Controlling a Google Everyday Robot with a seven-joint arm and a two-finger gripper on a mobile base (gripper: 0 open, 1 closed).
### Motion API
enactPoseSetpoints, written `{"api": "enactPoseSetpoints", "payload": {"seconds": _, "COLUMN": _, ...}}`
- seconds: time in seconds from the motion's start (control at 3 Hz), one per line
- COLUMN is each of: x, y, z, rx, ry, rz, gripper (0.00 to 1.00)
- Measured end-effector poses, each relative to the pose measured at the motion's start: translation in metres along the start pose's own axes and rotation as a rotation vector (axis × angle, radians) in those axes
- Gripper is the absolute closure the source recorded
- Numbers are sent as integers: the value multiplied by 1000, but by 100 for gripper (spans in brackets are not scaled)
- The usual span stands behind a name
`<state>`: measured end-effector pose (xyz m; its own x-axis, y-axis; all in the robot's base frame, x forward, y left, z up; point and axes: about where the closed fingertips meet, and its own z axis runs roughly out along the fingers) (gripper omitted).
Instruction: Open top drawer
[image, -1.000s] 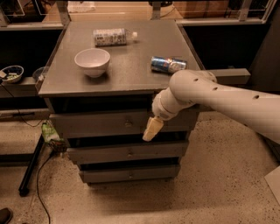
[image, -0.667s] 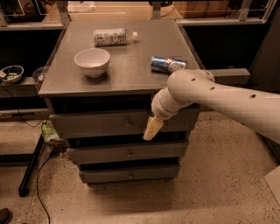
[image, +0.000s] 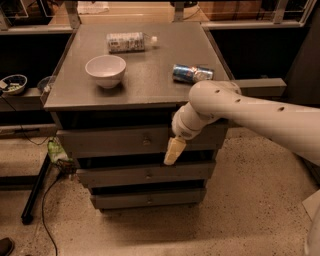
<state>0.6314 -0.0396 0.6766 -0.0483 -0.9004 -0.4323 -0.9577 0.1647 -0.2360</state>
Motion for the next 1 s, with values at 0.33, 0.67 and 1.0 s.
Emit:
{"api": "enactPoseSetpoints", "payload": {"seconds": 0.33, "x": -4, "y": -5, "z": -7, "rx": -3, "ry": 3, "rz": -24, "gripper": 0}}
{"api": "enactPoseSetpoints", "payload": {"seconds": 0.67, "x": 0, "y": -5, "z": -6, "rx": -10, "ry": 9, "rz": -32, "gripper": 0}}
{"api": "enactPoseSetpoints", "payload": {"seconds": 1.0, "x": 3, "y": -1, "z": -2, "rx": -26, "ry": 8, "rz": -39, "gripper": 0}}
